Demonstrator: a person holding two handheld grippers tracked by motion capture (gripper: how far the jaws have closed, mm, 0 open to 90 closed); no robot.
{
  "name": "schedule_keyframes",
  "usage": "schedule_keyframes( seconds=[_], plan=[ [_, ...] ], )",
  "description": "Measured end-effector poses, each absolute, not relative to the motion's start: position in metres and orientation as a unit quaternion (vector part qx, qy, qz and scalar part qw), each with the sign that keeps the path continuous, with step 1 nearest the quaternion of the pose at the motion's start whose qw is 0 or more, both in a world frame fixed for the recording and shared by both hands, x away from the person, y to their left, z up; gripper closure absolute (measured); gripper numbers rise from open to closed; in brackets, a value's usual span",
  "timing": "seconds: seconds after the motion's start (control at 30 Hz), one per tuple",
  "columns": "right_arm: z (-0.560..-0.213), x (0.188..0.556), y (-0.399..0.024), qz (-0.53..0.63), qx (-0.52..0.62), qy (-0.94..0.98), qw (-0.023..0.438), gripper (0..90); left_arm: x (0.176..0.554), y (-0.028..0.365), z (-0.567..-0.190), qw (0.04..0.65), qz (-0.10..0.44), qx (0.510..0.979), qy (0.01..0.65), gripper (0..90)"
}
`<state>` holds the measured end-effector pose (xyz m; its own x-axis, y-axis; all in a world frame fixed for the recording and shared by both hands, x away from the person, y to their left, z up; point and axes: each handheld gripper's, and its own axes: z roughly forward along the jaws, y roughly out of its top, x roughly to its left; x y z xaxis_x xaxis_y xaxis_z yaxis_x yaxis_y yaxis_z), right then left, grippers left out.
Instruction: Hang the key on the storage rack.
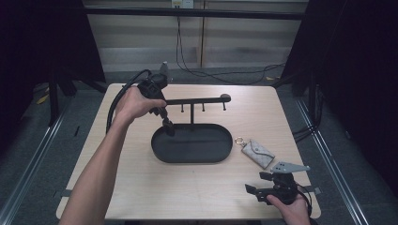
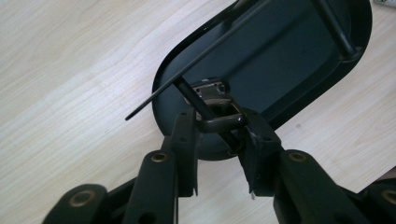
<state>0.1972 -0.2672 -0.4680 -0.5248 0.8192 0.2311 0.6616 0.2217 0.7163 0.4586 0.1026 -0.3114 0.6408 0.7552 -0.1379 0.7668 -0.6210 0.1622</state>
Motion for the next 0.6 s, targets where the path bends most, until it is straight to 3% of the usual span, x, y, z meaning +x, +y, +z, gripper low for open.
schedule_keyframes(
  seconds=[0.6],
  plan=[
    [-0.4689, 0.1988, -0.2672, 0.402, 0.478, 0.775, 0.096, 18.9, 0.4508, 0.1043, -0.3112, 0.101, -0.027, 0.907, 0.407, 43.2]
  ],
)
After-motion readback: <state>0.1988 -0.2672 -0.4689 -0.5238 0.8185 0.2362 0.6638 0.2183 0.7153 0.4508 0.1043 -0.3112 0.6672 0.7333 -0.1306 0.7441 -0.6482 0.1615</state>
